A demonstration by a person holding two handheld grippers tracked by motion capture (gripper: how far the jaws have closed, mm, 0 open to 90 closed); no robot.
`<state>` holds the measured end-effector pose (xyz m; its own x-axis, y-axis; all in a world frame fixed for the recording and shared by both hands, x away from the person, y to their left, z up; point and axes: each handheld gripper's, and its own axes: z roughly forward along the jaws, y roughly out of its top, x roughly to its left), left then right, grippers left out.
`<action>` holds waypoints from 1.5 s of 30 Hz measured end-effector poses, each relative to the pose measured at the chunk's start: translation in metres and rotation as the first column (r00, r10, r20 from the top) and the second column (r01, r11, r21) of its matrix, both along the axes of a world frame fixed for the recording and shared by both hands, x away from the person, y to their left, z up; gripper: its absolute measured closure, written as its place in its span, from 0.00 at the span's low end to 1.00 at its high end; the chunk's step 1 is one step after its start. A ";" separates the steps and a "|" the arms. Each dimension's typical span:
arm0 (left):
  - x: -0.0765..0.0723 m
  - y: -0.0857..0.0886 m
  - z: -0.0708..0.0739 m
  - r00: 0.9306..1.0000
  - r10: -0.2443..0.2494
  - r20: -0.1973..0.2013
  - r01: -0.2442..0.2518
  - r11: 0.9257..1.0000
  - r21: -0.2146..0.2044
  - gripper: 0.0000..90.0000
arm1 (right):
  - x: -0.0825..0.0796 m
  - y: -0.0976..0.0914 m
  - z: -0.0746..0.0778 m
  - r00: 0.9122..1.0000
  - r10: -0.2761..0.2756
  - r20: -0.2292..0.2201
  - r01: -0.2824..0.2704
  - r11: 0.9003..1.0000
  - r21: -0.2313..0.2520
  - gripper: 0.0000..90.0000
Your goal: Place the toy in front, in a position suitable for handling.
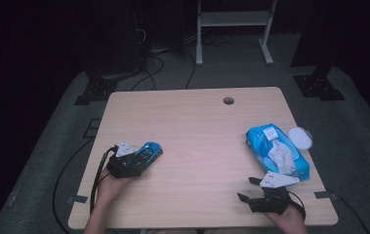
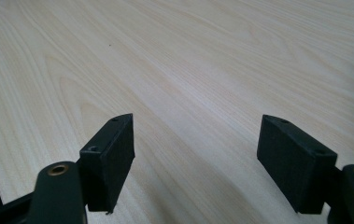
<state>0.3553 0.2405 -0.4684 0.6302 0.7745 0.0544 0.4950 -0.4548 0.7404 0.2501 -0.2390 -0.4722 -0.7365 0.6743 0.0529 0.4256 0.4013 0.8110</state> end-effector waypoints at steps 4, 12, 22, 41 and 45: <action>0.000 -0.001 0.000 1.000 0.001 0.004 -0.001 1.000 0.005 0.30 | 0.000 0.001 0.000 1.000 0.001 -0.003 -0.001 1.000 -0.002 0.30; 0.000 -0.006 -0.002 1.000 0.022 0.013 -0.022 0.999 0.037 0.28 | 0.000 0.002 -0.001 1.000 0.003 -0.004 -0.003 1.000 -0.005 0.30; 0.004 -0.027 -0.003 0.997 0.071 0.035 -0.075 0.988 0.133 0.22 | 0.000 0.002 -0.002 1.000 0.007 -0.006 -0.007 1.000 -0.012 0.30; 0.013 -0.025 0.000 0.999 0.047 0.004 -0.047 0.996 0.082 0.30 | -0.001 0.004 -0.002 1.000 0.009 -0.012 -0.009 1.000 -0.013 0.30; 0.012 -0.028 0.000 0.999 0.044 0.021 -0.046 0.994 0.104 0.30 | -0.001 0.004 -0.002 1.000 0.012 -0.010 -0.012 1.000 -0.013 0.30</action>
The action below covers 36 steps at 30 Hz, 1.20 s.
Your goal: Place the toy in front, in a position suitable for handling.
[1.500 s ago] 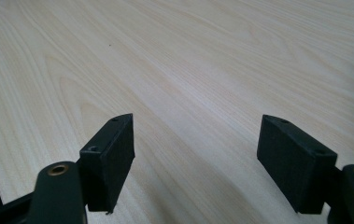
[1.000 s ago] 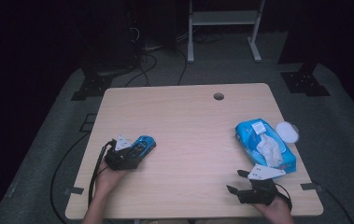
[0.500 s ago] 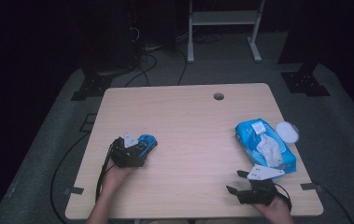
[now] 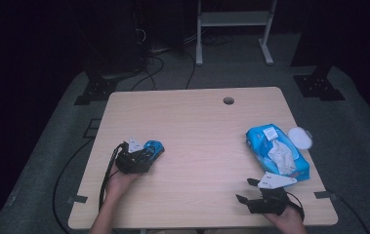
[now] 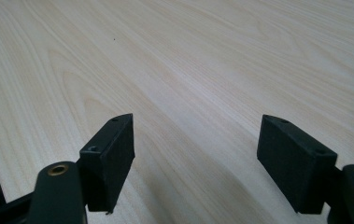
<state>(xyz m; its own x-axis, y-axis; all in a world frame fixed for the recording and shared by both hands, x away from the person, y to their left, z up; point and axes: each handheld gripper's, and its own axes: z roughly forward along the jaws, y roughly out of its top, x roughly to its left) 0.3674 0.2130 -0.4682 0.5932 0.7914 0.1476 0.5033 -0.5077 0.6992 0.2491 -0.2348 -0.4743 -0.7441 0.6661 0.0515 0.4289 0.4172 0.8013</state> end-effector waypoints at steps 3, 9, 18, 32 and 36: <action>0.000 0.000 0.000 1.000 -0.002 0.000 0.002 1.000 0.002 0.30 | 0.000 0.000 0.000 1.000 0.002 0.003 -0.002 1.000 0.001 0.30; -0.001 0.001 0.003 1.000 -0.007 0.004 0.007 1.000 -0.005 0.31 | 0.000 0.000 0.001 1.000 0.002 0.003 -0.002 1.000 0.003 0.30; -0.006 -0.004 0.012 0.999 -0.034 0.033 0.035 0.999 -0.013 0.31 | 0.000 -0.001 0.001 1.000 0.000 0.006 0.000 1.000 0.006 0.30; -0.023 -0.040 0.034 0.982 -0.170 0.084 0.176 0.982 -0.069 0.31 | 0.001 -0.005 0.003 1.000 -0.016 0.016 0.015 1.000 0.020 0.30; -0.032 -0.063 0.038 0.965 -0.241 0.099 0.249 0.965 -0.077 0.31 | 0.000 -0.008 0.005 0.999 -0.024 0.023 0.024 0.999 0.028 0.30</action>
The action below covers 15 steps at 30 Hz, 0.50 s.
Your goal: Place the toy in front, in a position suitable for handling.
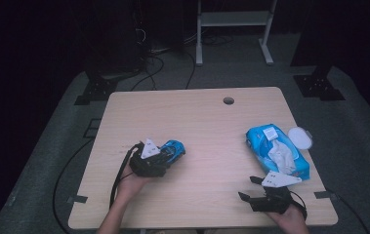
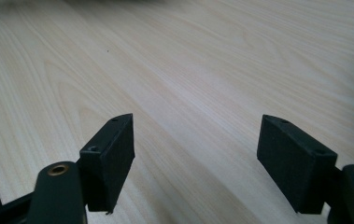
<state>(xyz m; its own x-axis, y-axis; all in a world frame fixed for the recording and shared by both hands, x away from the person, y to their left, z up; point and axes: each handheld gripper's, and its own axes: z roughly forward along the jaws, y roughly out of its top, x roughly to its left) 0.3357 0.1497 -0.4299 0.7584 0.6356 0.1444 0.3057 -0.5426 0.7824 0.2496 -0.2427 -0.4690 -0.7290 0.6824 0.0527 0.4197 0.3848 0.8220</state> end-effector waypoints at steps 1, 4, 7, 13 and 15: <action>-0.002 -0.006 0.000 1.000 -0.020 -0.001 0.020 1.000 -0.009 0.31 | 0.000 -0.001 0.001 1.000 -0.003 0.003 0.003 1.000 0.005 0.30; -0.009 -0.025 0.000 0.997 -0.078 -0.007 0.078 0.997 -0.011 0.31 | 0.000 -0.003 0.002 1.000 -0.009 0.011 0.009 1.000 0.011 0.30; -0.015 -0.044 -0.003 0.989 -0.144 -0.018 0.144 0.989 0.011 0.31 | -0.002 -0.007 0.005 1.000 -0.021 0.017 0.021 0.999 0.025 0.30; -0.030 -0.077 -0.014 0.966 -0.253 -0.049 0.255 0.967 0.025 0.31 | -0.005 -0.013 0.012 0.996 -0.054 0.063 0.052 0.998 0.043 0.31; -0.035 -0.085 -0.019 0.955 -0.288 -0.069 0.290 0.957 0.022 0.31 | -0.007 -0.016 0.015 0.993 -0.075 0.094 0.071 0.996 0.047 0.31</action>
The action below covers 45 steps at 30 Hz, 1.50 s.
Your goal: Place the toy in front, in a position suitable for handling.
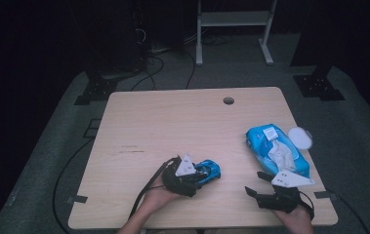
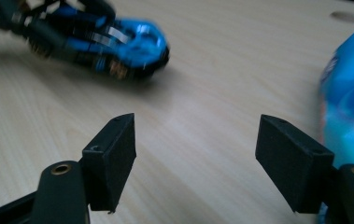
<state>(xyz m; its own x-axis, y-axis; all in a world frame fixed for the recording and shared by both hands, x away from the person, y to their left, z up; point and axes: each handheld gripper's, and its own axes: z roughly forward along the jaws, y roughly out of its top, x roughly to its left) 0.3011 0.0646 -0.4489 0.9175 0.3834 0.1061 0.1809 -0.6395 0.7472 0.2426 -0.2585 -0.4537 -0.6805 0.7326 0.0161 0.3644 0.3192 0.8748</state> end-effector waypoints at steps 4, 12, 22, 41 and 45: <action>-0.005 -0.012 -0.009 0.999 -0.048 -0.021 0.048 0.999 0.011 0.31 | -0.003 -0.008 0.012 0.996 -0.047 0.078 0.045 0.999 0.023 0.32; 0.001 -0.015 -0.023 0.996 -0.074 -0.043 0.075 0.997 0.016 0.31 | 0.012 -0.037 0.040 0.962 -0.183 0.200 0.186 0.982 0.003 0.32; -0.007 -0.013 -0.019 0.997 -0.080 -0.004 0.080 0.997 -0.003 0.22 | 0.060 -0.065 0.030 0.930 -0.355 0.092 0.362 0.928 -0.082 0.39; -0.016 0.026 -0.008 0.997 0.056 -0.049 -0.061 0.993 -0.104 0.15 | 0.054 -0.063 0.028 0.943 -0.324 0.078 0.331 0.938 -0.108 0.95; -0.021 0.025 -0.008 0.999 0.048 -0.002 -0.048 0.997 -0.054 0.15 | 0.039 -0.071 0.051 0.946 -0.299 0.129 0.295 0.954 0.045 0.95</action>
<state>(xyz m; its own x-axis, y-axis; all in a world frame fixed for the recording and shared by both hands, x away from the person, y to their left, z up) 0.2797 0.0895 -0.4565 0.8982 0.4318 0.0829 0.2110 -0.5888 0.7803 0.2819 -0.3296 -0.4027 -0.4292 0.9023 -0.0393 0.3194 0.1923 0.9279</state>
